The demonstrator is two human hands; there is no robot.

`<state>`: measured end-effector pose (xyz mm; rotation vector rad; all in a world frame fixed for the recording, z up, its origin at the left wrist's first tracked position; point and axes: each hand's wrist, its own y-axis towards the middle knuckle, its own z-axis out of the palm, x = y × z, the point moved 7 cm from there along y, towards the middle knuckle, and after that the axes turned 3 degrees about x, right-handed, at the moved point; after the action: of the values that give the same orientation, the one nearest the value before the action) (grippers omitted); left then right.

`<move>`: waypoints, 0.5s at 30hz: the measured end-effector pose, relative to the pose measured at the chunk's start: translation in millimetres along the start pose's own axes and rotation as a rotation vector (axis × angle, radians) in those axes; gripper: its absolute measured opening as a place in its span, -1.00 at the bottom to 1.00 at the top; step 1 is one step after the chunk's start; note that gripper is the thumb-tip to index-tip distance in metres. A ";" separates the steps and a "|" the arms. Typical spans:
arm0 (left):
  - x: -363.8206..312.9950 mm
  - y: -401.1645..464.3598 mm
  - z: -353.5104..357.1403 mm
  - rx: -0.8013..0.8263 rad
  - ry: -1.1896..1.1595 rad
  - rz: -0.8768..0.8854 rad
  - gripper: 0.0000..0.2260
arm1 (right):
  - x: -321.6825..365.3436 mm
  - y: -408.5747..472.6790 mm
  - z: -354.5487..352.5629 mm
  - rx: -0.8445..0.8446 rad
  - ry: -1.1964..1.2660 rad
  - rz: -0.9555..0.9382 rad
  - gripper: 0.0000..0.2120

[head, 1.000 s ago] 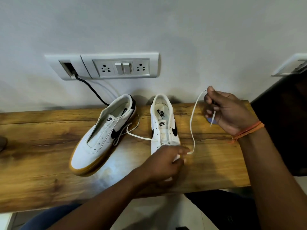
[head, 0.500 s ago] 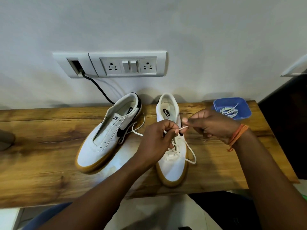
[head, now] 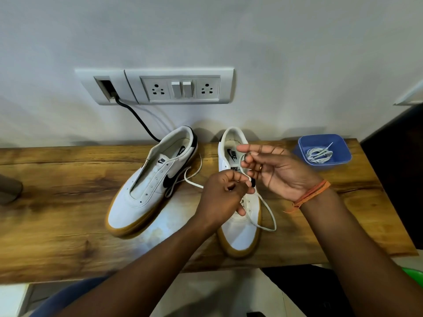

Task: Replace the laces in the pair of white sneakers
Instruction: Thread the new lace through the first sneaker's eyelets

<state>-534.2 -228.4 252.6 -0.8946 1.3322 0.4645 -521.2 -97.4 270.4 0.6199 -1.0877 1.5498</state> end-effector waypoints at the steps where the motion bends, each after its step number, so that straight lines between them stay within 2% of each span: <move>1: -0.4 0.0 -0.4 -0.002 0.001 0.008 -0.94 | -2.9 0.9 0.1 -0.015 -0.039 0.000 -0.74; 5: -3.4 0.0 -2.5 -0.004 0.111 0.047 -0.94 | -3.5 4.1 -7.4 -0.147 -0.081 -0.071 -0.77; 8: -3.7 2.4 -3.1 0.054 0.229 0.048 -0.98 | -6.2 4.8 -9.4 -0.141 0.120 -0.010 -0.81; 11: -1.6 12.6 -25.5 -0.022 0.250 -0.017 -0.95 | -6.1 2.1 -7.1 -0.127 0.252 0.038 -0.77; 13: 0.9 18.6 -47.3 -0.139 0.215 -0.055 -0.91 | -9.6 2.0 -8.9 -0.168 0.146 0.068 -0.76; 15: 2.4 20.0 -62.9 -0.230 0.210 -0.085 -0.91 | -13.0 -0.2 -15.7 -0.258 -0.156 0.095 -0.78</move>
<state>-588.2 -265.7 245.4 -1.2131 1.4430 0.4736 -515.1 -89.7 252.6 0.5244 -1.4271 1.4280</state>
